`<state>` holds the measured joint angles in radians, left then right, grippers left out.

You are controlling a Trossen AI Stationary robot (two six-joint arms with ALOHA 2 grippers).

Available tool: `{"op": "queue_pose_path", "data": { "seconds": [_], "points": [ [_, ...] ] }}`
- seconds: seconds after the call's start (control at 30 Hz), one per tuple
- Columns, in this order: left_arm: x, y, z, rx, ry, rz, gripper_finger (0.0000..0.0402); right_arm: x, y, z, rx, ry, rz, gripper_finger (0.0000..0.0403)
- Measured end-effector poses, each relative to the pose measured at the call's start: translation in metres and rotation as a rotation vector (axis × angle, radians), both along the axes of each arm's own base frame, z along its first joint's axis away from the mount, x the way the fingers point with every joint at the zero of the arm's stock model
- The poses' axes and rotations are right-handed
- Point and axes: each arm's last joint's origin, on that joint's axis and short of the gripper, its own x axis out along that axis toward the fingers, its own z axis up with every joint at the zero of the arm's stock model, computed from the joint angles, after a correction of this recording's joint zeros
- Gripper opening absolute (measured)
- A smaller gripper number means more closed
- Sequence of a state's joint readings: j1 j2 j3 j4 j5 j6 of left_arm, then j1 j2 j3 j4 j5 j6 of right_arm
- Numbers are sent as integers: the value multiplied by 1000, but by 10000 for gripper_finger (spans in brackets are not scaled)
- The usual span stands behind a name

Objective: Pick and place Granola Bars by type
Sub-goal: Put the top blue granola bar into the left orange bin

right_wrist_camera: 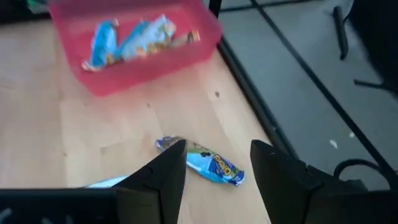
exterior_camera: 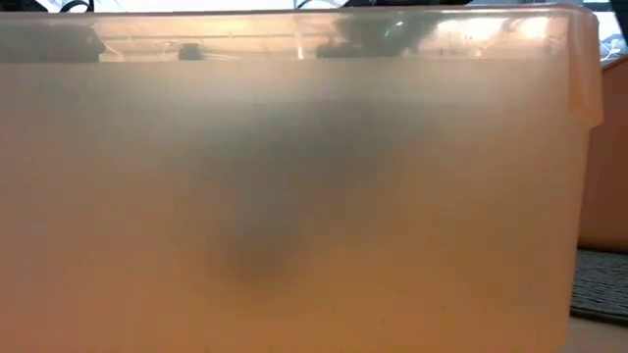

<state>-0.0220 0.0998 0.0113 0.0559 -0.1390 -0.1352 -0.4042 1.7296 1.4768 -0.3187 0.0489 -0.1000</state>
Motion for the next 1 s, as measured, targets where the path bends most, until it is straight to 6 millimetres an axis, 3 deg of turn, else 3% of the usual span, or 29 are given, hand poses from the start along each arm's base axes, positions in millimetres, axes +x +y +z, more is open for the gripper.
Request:
{"op": "queue_pose_path", "data": {
  "seconds": [0.37, 0.53, 0.67, 1.0],
  "points": [
    [0, 0, 0, 0, 0, -1, 72, 20, -32, -85, 175, 189, 6, 171],
    [0, 0, 0, 0, 0, -1, 72, 24, -43, -112, 193, 217, -11, 168],
    [0, 0, 0, 0, 0, 0, 72, 25, -52, -122, 195, 207, -31, 165],
    [0, 0, 0, 0, 0, 0, 72, 28, -61, -118, 256, 83, -37, 163]
  ]
}}
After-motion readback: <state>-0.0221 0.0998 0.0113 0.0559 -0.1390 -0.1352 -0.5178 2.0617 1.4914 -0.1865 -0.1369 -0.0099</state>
